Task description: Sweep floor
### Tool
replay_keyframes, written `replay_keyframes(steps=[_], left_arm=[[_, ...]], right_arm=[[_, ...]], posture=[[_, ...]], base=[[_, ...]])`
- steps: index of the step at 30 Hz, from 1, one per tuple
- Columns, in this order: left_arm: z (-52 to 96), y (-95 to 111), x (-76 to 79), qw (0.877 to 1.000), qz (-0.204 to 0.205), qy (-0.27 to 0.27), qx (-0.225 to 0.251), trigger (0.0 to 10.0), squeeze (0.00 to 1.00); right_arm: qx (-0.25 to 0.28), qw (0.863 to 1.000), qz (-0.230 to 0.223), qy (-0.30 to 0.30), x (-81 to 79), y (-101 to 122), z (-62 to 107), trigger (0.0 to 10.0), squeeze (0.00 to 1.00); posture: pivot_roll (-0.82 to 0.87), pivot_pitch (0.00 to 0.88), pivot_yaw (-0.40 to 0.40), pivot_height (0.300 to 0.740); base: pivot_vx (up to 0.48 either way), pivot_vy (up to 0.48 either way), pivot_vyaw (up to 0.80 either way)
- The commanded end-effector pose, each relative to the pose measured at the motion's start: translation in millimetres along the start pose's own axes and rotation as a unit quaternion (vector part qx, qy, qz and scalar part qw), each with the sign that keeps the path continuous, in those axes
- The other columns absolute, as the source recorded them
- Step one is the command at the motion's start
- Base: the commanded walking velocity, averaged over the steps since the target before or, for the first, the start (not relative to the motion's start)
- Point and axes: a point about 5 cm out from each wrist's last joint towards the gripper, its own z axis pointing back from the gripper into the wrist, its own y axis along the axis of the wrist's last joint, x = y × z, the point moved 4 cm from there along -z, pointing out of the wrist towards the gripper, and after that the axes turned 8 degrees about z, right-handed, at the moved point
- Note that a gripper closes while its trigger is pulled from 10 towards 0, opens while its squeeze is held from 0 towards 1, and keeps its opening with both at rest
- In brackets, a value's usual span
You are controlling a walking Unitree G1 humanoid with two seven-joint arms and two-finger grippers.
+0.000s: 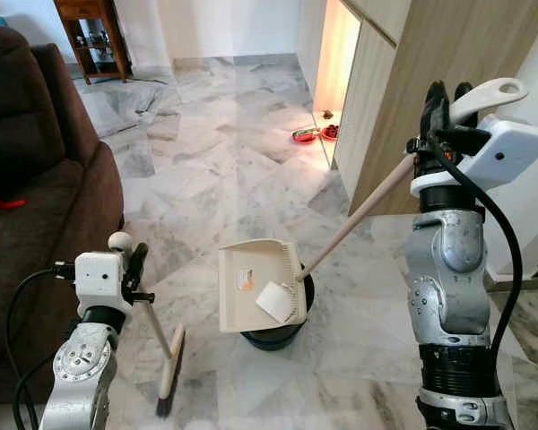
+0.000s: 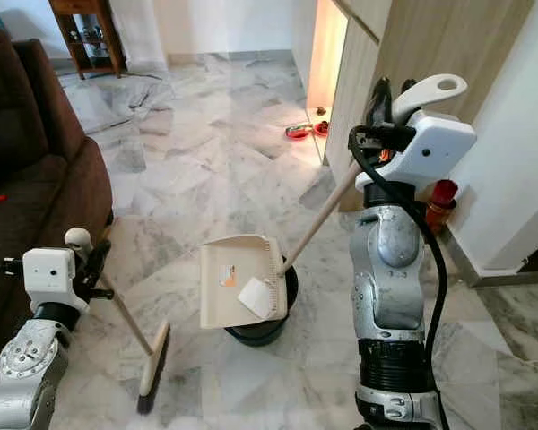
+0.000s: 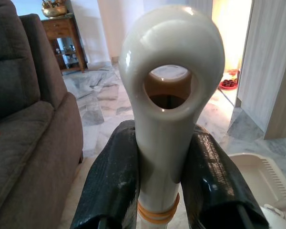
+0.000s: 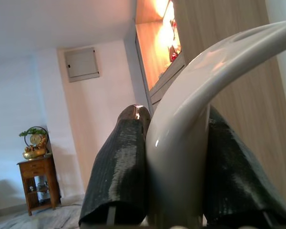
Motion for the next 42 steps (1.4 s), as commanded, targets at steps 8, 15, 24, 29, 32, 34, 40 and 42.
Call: replay_keyframes(steps=[8,15,24,29,32,34,40,42], left_arm=[[-5.0,16.9,2.5,0.999,-0.014,-0.003,0.03,9.9,0.0],[-5.5,16.0,4.3,0.999,-0.012,-0.005,0.03,9.8,0.0],[-5.8,15.6,5.6,1.0,-0.01,-0.004,0.029,9.8,0.0],[-5.8,15.8,5.2,0.999,-0.01,-0.002,0.031,9.8,0.0],[-5.8,16.2,5.4,0.999,-0.01,-0.001,0.032,10.0,0.0],[-5.7,16.6,5.6,0.999,-0.01,-0.001,0.034,10.0,0.0],[-5.6,16.3,6.3,0.999,-0.008,-0.003,0.034,10.0,0.0],[-5.5,16.2,6.5,0.999,-0.007,-0.003,0.033,10.0,0.0]], right_arm=[[0.065,0.998,-0.01,-0.003,-1.4,31.4,-8.5,10.0,0.0],[0.068,0.998,-0.007,0.0,-2.4,32.6,-9.4,10.0,0.0],[0.062,0.998,-0.006,0.002,-3.3,29.5,-8.9,10.0,0.0],[0.061,0.998,-0.007,0.002,-3.4,29.3,-9.0,10.0,0.0],[0.063,0.998,-0.008,0.004,-4.5,29.9,-9.3,10.0,0.0],[0.065,0.998,-0.009,0.007,-5.9,30.7,-9.3,10.0,0.0],[0.084,0.995,-0.005,0.052,-19.6,37.6,-6.6,10.0,0.0],[0.092,0.993,-0.005,0.074,-26.5,40.8,-4.7,10.0,0.0]], posture=[[-0.01,0.029,0.012,0.74],[-0.02,0.026,0.011,0.74],[-0.01,0.04,0.004,0.74],[-0.01,0.041,0.003,0.74],[-0.01,0.043,0.003,0.74],[-0.01,0.043,0.003,0.74],[-0.01,0.05,0.001,0.74],[-0.01,0.05,0.001,0.74]], base=[[0.325,0.0,0.0],[0.344,0.0,0.0],[0.347,0.0,0.0],[0.347,0.0,0.0],[0.23,0.0,0.0],[0.0,0.0,0.0],[0.0,0.0,0.0],[0.0,0.0,0.0]])
